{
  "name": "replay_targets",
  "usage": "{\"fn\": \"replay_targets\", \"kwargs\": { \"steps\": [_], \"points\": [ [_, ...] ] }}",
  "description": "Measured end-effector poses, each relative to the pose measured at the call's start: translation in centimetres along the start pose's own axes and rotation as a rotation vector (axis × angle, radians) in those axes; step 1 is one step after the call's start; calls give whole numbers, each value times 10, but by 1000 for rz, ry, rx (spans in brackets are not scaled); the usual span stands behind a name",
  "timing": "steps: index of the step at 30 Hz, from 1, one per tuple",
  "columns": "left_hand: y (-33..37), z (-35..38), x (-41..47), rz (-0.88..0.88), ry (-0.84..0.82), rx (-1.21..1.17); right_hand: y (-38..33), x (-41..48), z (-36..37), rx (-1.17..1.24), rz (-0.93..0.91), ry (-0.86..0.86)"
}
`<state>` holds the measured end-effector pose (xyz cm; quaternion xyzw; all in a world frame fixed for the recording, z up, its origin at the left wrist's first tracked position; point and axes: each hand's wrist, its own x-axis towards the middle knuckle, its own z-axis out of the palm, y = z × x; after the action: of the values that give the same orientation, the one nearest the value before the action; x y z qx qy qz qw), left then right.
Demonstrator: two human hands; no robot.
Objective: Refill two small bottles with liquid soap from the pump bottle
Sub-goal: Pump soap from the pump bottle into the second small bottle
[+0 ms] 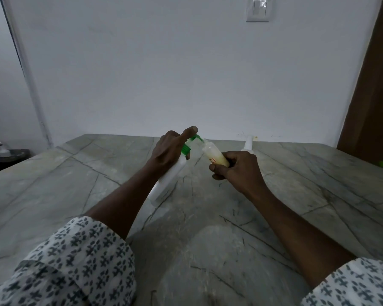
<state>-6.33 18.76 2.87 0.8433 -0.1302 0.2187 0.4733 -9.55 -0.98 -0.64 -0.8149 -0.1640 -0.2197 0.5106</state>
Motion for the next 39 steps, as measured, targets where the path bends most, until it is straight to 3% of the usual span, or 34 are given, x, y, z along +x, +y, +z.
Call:
{"fn": "replay_targets", "kwargs": {
  "steps": [6,13,28,39],
  "points": [
    [6,1,-2,-10,12,12,0,-1,1,-5,-1,-4],
    [0,0,-2,121,20,72,3,-1,4,-19,0,-34],
    [5,1,-2,-17,8,-8,1,-1,2,23,13,-3],
    [0,2,-2,93,47,82,2,-1,4,6,17,-31]
  ]
}}
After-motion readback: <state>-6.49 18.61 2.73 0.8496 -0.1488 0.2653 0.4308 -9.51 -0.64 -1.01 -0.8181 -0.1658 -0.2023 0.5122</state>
